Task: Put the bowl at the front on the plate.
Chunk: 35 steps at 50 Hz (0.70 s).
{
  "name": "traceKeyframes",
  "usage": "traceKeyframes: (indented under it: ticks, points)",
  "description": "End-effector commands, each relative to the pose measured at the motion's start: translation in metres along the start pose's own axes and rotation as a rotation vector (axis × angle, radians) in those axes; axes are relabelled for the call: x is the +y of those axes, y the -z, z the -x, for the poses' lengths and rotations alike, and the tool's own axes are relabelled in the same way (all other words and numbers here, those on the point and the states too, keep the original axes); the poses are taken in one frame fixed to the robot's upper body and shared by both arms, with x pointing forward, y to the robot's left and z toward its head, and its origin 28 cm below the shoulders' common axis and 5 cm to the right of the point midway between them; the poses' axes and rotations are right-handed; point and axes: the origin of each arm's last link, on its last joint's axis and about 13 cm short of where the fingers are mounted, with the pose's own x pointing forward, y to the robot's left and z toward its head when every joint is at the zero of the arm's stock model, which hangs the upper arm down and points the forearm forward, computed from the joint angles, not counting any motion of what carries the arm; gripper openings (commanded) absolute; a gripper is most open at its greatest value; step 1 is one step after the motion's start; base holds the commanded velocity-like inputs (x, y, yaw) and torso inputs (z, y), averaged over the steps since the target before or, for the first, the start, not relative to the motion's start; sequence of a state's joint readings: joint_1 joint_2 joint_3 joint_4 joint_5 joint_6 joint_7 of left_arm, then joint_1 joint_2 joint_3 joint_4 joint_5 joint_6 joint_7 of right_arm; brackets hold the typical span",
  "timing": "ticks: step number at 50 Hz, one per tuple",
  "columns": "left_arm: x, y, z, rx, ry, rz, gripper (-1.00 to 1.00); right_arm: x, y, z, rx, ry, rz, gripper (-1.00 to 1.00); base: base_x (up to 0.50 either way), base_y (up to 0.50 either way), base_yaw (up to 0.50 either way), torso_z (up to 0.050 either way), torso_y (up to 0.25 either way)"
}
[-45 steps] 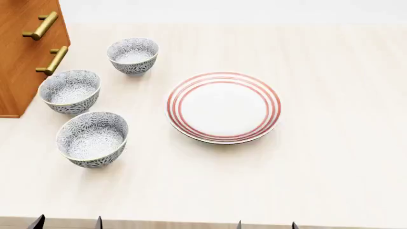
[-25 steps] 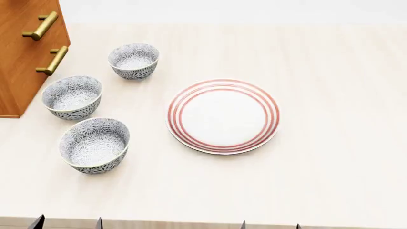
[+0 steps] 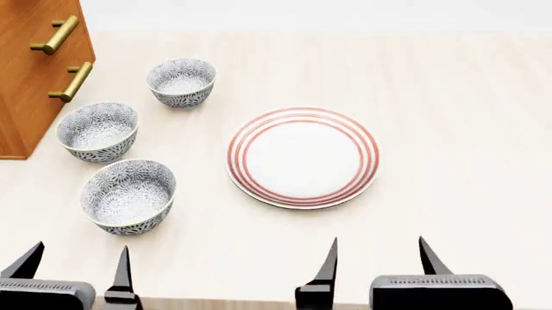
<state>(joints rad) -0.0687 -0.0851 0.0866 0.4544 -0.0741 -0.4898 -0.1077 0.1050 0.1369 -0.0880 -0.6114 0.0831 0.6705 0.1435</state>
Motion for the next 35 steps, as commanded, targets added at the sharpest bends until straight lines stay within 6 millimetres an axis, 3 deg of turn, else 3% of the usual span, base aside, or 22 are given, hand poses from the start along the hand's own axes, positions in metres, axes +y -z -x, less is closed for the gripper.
traceKeyframes:
  ticks: [1,10,16,20,23,25,35]
  points:
    - [-0.003,-0.050,0.004,-0.025,0.030,0.026,1.00,-0.006,-0.056,0.008,-0.062,-0.002,0.083,1.00,0.00,0.00,0.00,0.000,0.000]
    - [-0.003,-0.103,-0.001,-0.046,0.049,0.047,1.00,-0.016,-0.106,0.004,-0.088,0.021,0.167,1.00,0.00,0.00,0.00,0.000,0.000]
    - [-0.004,-0.144,-0.004,-0.136,0.046,0.042,1.00,-0.026,-0.146,0.000,-0.149,0.225,0.198,1.00,0.00,0.00,0.00,0.000,0.000]
    - [-0.004,-0.165,-0.002,-0.168,0.055,0.051,1.00,-0.020,-0.168,0.015,-0.158,0.015,0.233,1.00,0.00,0.00,0.00,0.000,0.000]
    - [0.001,-0.181,-0.003,-0.161,-0.039,0.071,1.00,-0.019,-0.181,0.017,-0.176,0.010,0.260,1.00,0.00,0.00,0.00,0.000,0.000]
    - [-0.004,-0.188,0.005,-0.169,0.074,0.066,1.00,-0.019,-0.189,0.018,-0.187,0.011,0.273,1.00,0.00,0.00,0.00,0.000,0.000]
    - [-0.005,-0.222,0.006,-0.206,0.091,0.084,1.00,-0.018,-0.217,0.017,-0.213,-0.016,0.314,1.00,0.00,0.00,0.00,0.000,0.000]
